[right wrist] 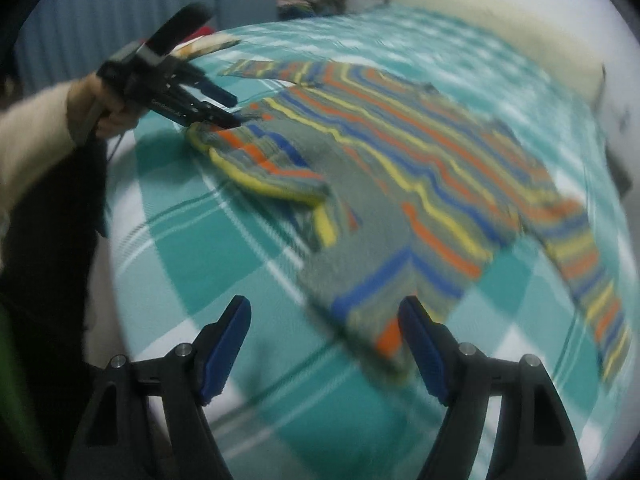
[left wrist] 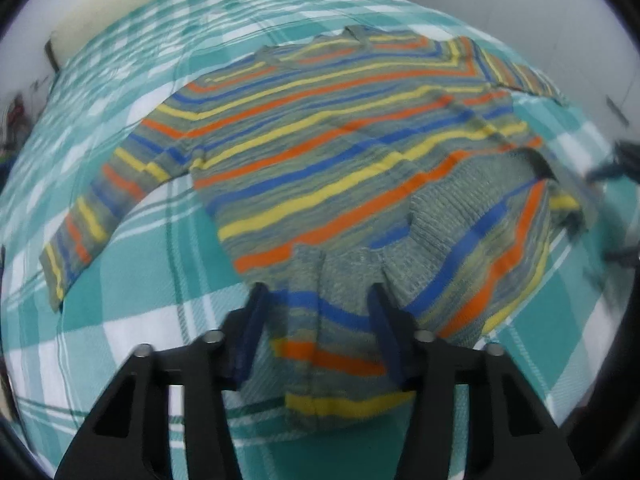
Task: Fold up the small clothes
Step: 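Grasp the sweater hem with the left gripper while the right gripper grasps it too, then lift the sweater by its hem with both grippers and lay it flat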
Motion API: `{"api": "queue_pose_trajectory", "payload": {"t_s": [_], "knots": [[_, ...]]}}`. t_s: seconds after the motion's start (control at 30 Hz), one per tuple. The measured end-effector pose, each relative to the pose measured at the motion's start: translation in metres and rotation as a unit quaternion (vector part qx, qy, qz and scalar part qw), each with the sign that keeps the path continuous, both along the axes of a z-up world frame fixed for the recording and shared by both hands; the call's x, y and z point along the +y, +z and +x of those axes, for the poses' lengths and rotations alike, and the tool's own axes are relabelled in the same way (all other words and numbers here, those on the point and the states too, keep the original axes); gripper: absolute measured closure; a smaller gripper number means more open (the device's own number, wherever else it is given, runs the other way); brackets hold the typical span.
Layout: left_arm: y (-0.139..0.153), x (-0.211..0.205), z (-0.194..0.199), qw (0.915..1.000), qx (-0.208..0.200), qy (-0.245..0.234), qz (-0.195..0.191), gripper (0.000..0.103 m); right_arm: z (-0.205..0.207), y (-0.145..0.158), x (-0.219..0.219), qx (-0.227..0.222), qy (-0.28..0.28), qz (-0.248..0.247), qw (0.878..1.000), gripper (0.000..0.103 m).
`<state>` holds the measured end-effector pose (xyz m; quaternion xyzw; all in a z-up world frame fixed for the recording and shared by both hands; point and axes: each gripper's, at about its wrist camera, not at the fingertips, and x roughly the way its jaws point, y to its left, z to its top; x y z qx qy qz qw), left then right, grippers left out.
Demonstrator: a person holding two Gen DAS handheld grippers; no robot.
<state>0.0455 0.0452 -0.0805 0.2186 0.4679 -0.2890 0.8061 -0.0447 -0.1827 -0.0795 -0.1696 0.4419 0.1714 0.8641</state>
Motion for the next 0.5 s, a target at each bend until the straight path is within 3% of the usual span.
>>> {"api": "queue_pose_trajectory", "payload": {"t_s": [0.03,0.07,0.1,0.3,0.5], "knots": [[-0.002,-0.003,-0.002,0.9999,-0.006,-0.010,0.007,0.079,0.005,-0.004,-0.001,0.005,-0.006,-0.002,1.000,0.044],[-0.002,-0.005,-0.004,0.9998,-0.010,-0.015,0.013,0.100,0.015,-0.007,-0.004,0.023,-0.019,0.022,0.999,0.075],[0.000,-0.003,-0.005,0.9997,-0.014,-0.016,0.014,0.100,0.018,-0.006,-0.011,0.028,-0.033,0.041,0.998,0.086],[0.064,0.047,-0.022,0.9951,-0.048,-0.020,-0.084,0.101,-0.015,0.050,-0.039,0.002,-0.043,0.125,0.991,0.095],[0.112,0.114,-0.071,0.9823,-0.045,-0.078,-0.164,0.101,-0.074,0.084,-0.039,0.007,0.005,0.108,0.994,0.096]]}}
